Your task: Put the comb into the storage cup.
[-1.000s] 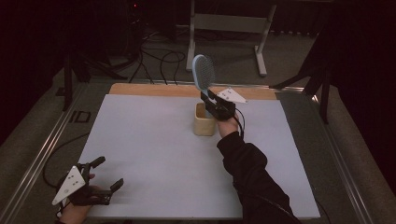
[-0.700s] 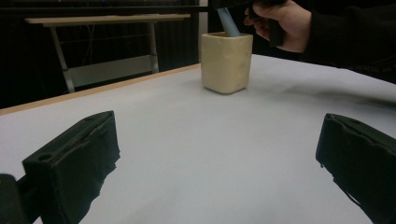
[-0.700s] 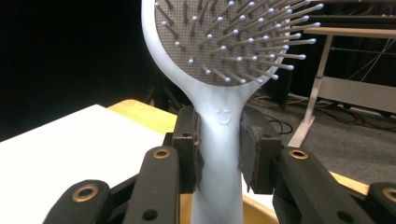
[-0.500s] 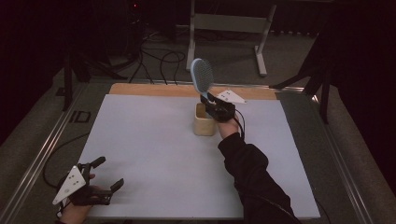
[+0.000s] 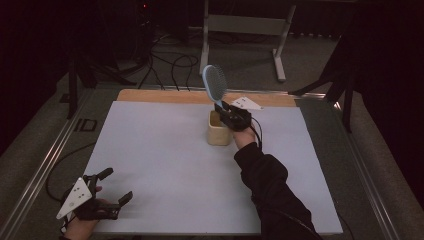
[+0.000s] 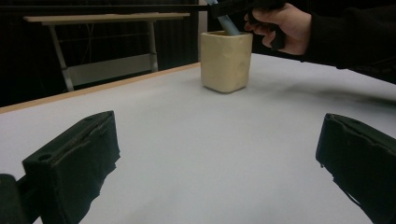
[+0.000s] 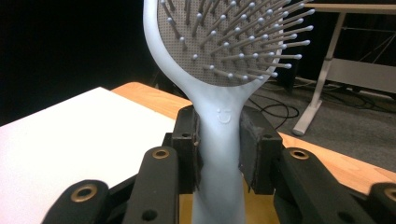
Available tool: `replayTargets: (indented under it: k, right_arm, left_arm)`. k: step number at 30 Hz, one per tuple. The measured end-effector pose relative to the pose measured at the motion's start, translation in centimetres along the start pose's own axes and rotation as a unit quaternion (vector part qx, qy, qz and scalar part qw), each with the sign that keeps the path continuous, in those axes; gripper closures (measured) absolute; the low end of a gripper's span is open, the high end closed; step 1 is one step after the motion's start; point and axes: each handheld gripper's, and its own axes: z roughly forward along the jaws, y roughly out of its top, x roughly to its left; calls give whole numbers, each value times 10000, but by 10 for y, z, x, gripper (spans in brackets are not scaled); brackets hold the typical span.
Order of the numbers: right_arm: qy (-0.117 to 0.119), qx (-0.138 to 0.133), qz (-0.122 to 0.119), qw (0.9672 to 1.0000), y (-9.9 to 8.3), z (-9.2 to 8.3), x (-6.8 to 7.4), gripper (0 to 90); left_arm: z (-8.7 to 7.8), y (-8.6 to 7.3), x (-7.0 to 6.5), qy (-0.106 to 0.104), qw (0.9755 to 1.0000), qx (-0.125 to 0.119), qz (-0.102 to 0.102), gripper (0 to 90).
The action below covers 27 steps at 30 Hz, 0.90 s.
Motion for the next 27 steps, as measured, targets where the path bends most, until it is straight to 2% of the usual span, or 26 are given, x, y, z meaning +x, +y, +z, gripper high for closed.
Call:
replayTargets:
  k: [4,9,16,17,19,20,22,24,27]
  right_arm:
    - [-26,1,22,10000,-1,0,1,695]
    - [-49,11,-80,10000,-1,0,2,689]
    - [25,15,-158,9999,-3,0,4,681]
    - [28,14,-104,9999,-2,0,5,593]
    - [138,18,-83,9999,-3,-1,4,586]
    - [149,27,-142,9998,-3,-1,4,541]
    - [213,68,-171,9996,-4,-2,5,425]
    - [301,106,-126,9994,-5,-2,6,263]
    - [337,100,-93,9993,-6,-4,6,118]
  left_arm:
    - [0,0,0,2,10000,-6,-2,0]
    - [0,0,0,2,10000,0,2,0]
    - [0,0,0,8,10000,-11,7,0]
    - [0,0,0,8,10000,-15,13,0]
    - [0,0,0,5,10000,-16,22,0]
    - [0,0,-1,4,10000,-23,23,0]
    - [0,0,0,3,10000,-30,22,0]
    - [0,0,0,5,10000,-26,23,0]
    - [0,1,-1,8,10000,-38,26,0]
